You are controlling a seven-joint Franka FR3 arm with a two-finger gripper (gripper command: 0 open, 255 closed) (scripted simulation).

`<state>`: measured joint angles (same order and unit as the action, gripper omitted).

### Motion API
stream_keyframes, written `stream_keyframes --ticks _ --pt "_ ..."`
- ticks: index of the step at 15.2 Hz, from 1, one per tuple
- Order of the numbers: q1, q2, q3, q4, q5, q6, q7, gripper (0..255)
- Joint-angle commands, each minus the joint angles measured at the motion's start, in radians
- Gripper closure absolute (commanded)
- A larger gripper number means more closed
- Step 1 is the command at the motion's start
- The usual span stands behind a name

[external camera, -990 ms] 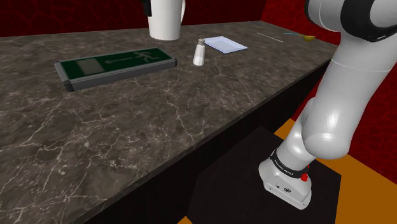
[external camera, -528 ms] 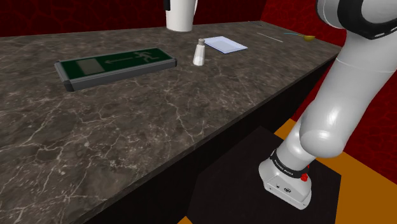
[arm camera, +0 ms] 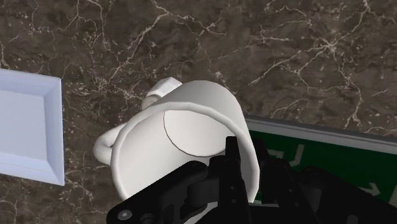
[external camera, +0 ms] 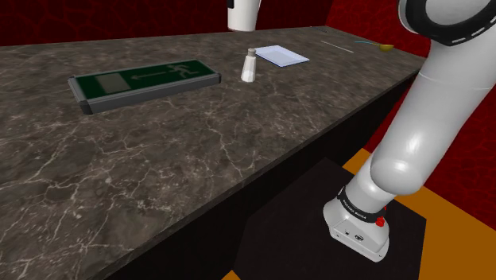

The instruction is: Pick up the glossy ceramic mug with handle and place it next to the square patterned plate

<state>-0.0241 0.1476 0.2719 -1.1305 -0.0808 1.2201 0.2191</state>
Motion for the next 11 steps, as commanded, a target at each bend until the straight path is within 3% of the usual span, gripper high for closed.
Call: stream_keyframes --ticks 1,7,11 --pt "-0.03 0.005 -0.021 0.003 -0.001 0.005 -0.053 255" --pt "-0.103 0.095 -0.072 0.13 -0.019 -0.027 -0.188 255" --pt "-0.145 0.202 -0.1 0.292 -0.037 -0.078 -0.275 255"
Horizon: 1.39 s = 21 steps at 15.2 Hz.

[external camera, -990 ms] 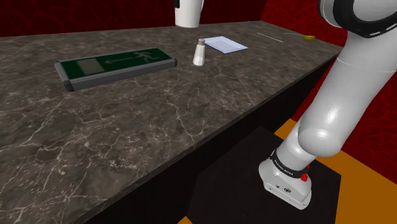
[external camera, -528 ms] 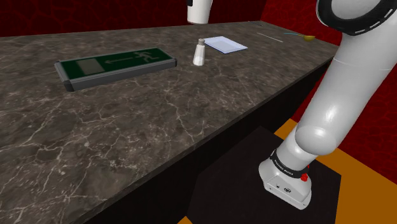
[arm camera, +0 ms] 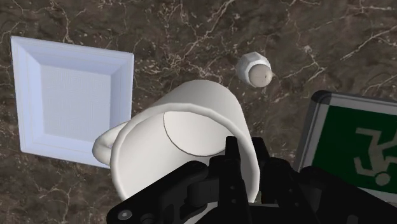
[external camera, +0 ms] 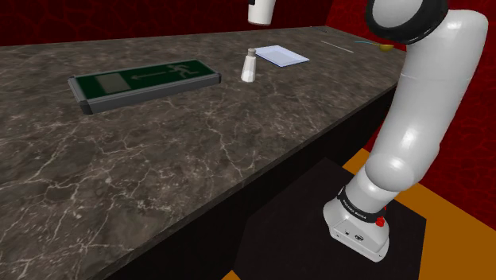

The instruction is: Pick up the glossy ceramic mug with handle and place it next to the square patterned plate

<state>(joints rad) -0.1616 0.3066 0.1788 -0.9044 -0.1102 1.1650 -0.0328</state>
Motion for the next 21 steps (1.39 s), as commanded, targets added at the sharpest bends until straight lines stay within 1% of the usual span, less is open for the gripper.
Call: stream_keyframes --ticks 1,2,3,5,9,14,21 --pt "-0.016 0.081 -0.014 0.128 -0.013 -0.044 -0.045 255" --pt "-0.022 0.127 -0.02 0.203 -0.021 -0.072 -0.066 255" --pt "-0.03 0.092 -0.02 0.13 -0.013 -0.034 -0.064 255" --pt "-0.042 0.042 -0.018 0.018 -0.003 0.027 -0.062 255" --pt "-0.057 -0.023 -0.018 -0.141 0.011 0.122 -0.059 255" --pt "-0.067 -0.076 -0.02 -0.291 0.021 0.219 -0.058 255" --pt "-0.076 -0.123 -0.021 -0.453 0.03 0.336 -0.056 255"
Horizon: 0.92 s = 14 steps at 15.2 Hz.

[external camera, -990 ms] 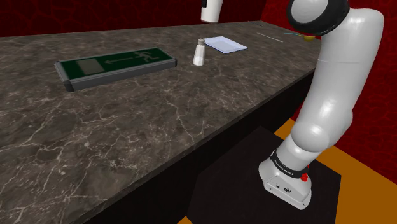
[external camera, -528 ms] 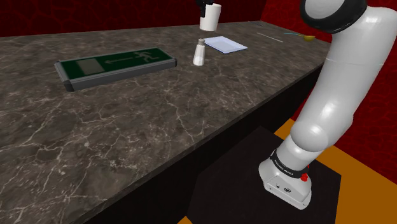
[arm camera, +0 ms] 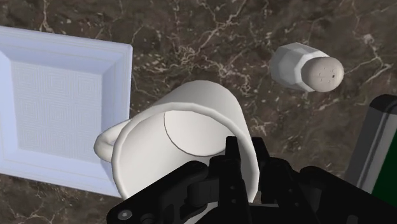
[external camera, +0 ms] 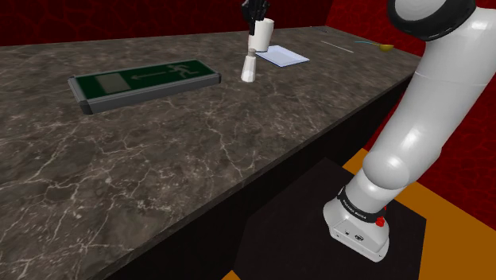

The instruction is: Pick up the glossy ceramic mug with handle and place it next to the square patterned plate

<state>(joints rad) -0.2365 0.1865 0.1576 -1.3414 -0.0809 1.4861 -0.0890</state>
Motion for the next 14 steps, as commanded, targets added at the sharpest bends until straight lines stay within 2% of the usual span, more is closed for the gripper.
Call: stream_keyframes --ticks 1,11,14 --pt "-0.001 -0.007 0.0 -0.037 0.001 0.03 0.001 255" --pt "-0.007 -0.037 -0.002 -0.212 0.006 0.177 0.005 255" --pt "-0.007 -0.038 -0.003 -0.226 0.006 0.189 0.006 255"
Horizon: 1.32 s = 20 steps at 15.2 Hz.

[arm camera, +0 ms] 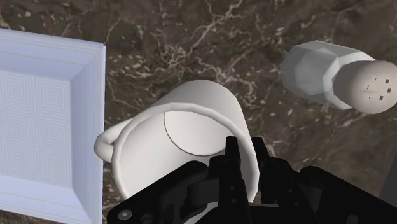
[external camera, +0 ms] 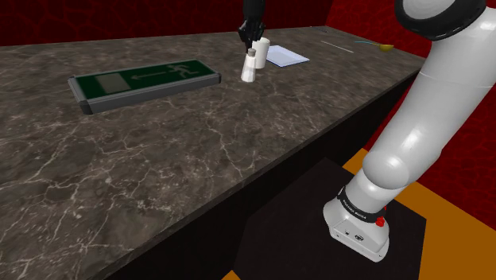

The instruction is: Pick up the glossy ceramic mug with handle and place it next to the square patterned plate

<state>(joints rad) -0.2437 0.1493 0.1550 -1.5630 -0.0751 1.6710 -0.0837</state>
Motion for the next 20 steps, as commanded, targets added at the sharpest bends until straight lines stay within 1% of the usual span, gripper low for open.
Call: stream_keyframes --ticks 1,6,7,12,16,20 --pt "0.0 -0.001 0.0 -0.004 0.0 0.004 0.0 255" --pt "0.0 -0.001 0.0 -0.004 0.0 0.004 0.0 255" --pt "0.0 -0.001 0.0 -0.004 0.0 0.004 0.0 0" --pt "0.0 -0.001 0.0 -0.004 0.0 0.004 0.0 0" --pt "0.008 0.031 0.004 0.167 -0.005 -0.135 0.001 0" --pt "0.008 0.031 0.004 0.166 -0.005 -0.135 0.001 0"
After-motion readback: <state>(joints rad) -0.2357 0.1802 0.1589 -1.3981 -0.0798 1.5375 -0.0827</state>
